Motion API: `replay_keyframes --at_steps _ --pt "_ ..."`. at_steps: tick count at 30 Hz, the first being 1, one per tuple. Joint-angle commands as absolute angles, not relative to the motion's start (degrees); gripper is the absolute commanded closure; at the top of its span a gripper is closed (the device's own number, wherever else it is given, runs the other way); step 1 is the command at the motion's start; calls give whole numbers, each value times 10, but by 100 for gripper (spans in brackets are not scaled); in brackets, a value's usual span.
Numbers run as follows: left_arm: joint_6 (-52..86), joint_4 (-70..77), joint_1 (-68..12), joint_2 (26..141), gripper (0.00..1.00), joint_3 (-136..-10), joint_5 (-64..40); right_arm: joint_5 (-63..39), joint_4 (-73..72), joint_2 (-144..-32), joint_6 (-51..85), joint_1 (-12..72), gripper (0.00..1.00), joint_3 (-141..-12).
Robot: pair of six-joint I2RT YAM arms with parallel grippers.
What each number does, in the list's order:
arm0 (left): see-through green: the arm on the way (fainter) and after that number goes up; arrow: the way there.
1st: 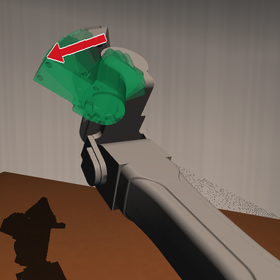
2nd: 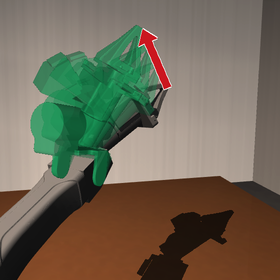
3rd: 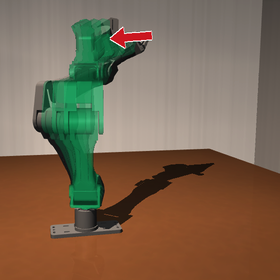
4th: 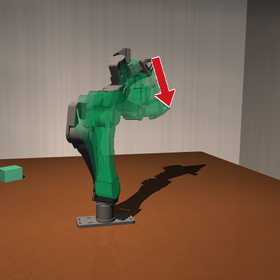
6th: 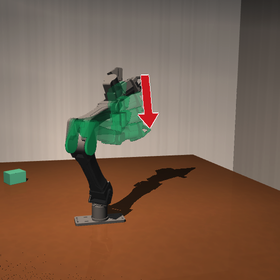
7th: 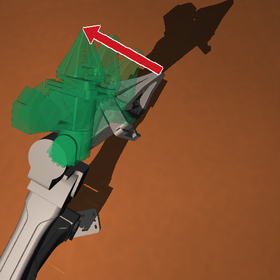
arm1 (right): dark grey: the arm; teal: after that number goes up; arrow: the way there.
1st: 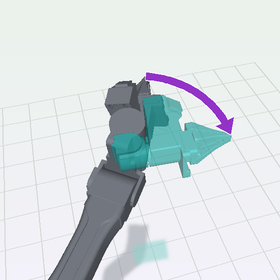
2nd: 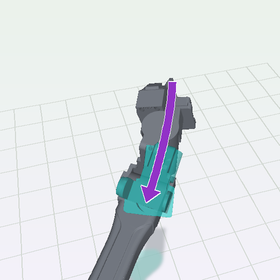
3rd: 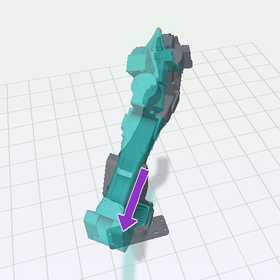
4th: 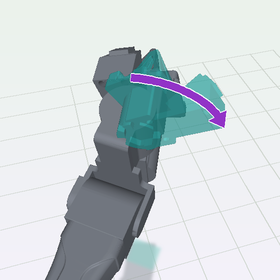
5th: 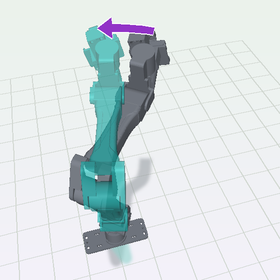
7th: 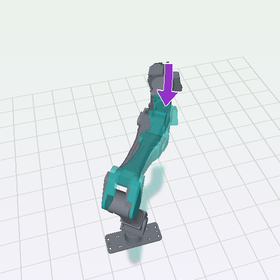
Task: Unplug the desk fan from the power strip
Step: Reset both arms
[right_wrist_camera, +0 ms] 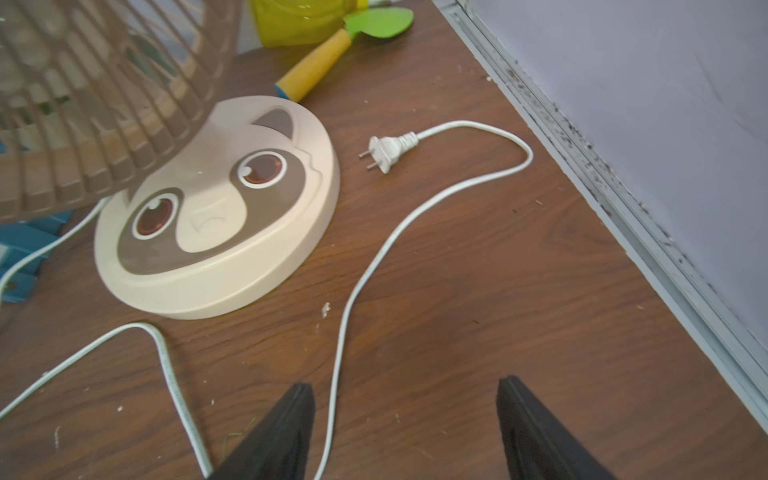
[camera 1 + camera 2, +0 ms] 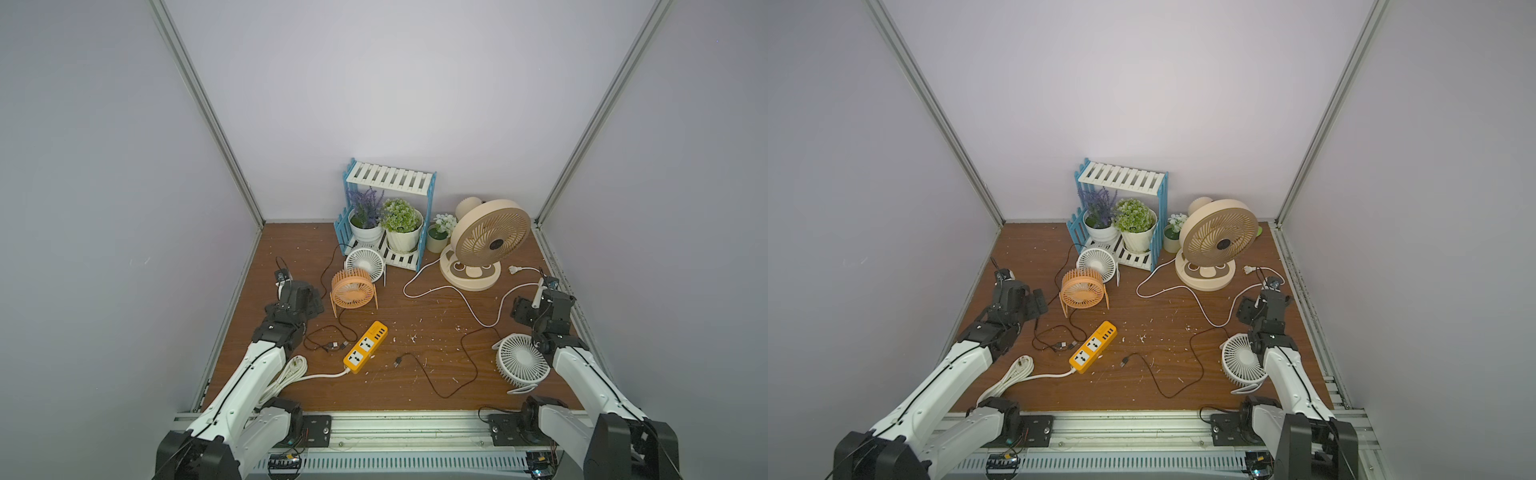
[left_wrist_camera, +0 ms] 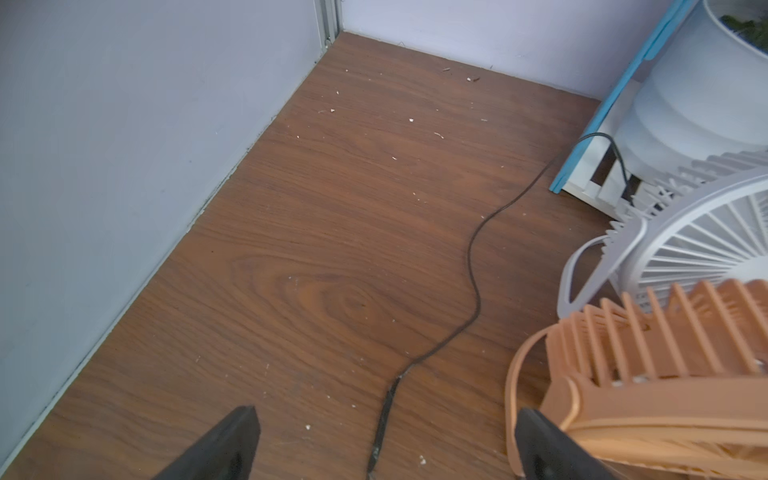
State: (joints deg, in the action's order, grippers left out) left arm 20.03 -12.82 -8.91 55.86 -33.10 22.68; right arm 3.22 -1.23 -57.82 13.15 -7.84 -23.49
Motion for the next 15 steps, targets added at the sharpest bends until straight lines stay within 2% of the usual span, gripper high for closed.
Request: replay_keyframes --at_steps 1,10,15 --pt "153 1 -73 554 1 -288 245 16 -194 -601 78 -70 28 -227" --pt "100 157 -55 623 1 -219 247 21 -453 -770 15 -20 29 -197" --pt "120 231 -41 637 1 -188 227 10 -620 -842 -6 3 28 -143"
